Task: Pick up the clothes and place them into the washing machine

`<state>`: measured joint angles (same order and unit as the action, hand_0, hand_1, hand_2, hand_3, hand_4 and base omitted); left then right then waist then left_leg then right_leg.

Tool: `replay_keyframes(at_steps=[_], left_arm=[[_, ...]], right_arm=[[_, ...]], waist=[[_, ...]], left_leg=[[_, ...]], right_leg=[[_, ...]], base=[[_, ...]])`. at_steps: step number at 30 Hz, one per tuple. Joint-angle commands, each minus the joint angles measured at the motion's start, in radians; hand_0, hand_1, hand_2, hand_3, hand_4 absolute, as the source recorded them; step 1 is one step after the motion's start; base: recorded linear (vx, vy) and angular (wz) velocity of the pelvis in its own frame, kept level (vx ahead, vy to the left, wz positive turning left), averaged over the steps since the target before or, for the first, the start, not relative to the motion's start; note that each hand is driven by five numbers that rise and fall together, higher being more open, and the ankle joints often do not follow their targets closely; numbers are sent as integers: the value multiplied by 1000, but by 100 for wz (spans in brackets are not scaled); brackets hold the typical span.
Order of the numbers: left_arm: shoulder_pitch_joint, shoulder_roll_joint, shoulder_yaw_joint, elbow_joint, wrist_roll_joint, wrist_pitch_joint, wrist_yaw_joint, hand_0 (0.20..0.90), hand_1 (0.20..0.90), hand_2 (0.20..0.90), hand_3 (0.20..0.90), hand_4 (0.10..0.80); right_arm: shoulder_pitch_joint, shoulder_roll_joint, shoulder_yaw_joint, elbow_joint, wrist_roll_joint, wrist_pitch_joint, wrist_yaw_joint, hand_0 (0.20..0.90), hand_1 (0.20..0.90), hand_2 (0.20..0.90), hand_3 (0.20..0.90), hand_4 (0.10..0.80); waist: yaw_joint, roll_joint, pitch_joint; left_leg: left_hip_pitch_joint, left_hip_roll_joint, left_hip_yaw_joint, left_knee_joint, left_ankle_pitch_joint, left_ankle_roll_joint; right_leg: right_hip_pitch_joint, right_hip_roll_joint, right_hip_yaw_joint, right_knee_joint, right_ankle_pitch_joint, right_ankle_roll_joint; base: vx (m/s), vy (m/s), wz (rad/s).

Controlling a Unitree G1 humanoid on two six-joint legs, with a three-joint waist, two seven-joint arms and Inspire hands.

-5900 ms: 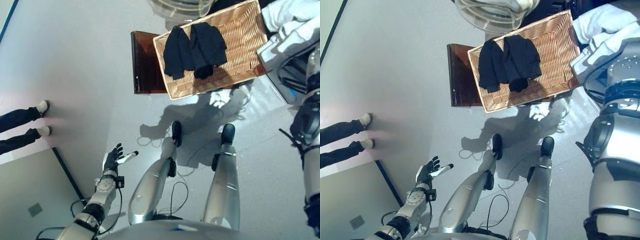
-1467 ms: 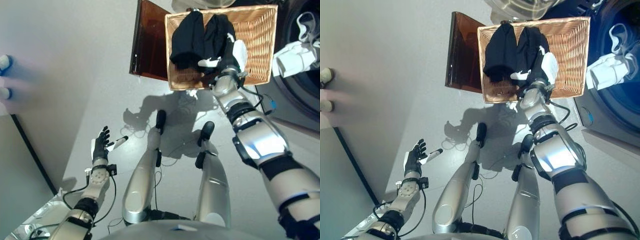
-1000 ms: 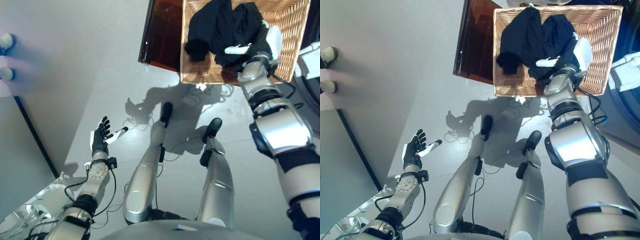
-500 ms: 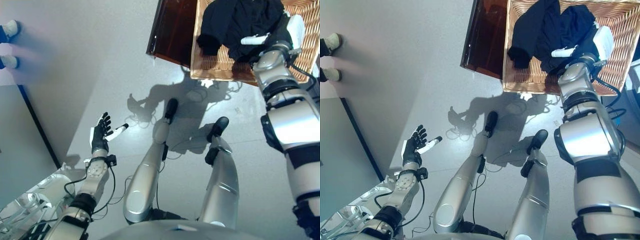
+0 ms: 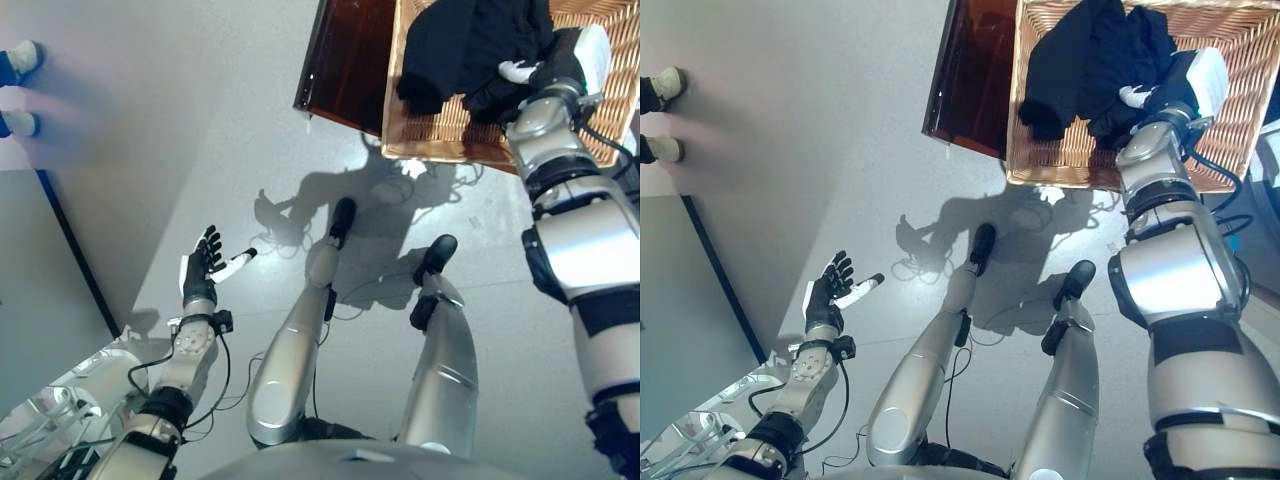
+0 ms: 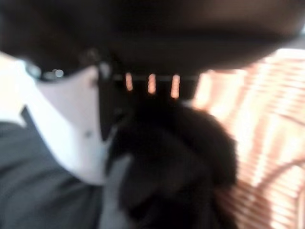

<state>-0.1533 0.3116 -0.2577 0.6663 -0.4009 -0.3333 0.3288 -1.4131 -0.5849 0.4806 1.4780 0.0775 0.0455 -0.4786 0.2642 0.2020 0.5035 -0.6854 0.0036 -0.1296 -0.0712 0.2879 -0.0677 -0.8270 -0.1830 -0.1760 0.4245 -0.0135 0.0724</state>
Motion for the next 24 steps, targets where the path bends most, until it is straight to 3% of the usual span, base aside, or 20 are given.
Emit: replay_keyframes(at_steps=[1,24], left_arm=[[0,54,-30,20,-9,-29,30,900,900,900,900,800],[16,38,-27,162,28,-15,32,900,900,900,900,800]], right_arm=[[-126,-47,94,-62,-27,-56,-39,200,200,200,200,300],[5,-8,10,-133,33,-108,-77,200,200,200,200,300]], waist=[[12,73,16],[-26,41,-27]], left_leg=[[29,-39,39,-16,-55,-46],[132,-31,55,-16,-77,-43]], right_leg=[[106,-5,55,-210,64,35],[227,13,60,-254,69,34]], base=[[8,-11,-4],[11,-7,-3]])
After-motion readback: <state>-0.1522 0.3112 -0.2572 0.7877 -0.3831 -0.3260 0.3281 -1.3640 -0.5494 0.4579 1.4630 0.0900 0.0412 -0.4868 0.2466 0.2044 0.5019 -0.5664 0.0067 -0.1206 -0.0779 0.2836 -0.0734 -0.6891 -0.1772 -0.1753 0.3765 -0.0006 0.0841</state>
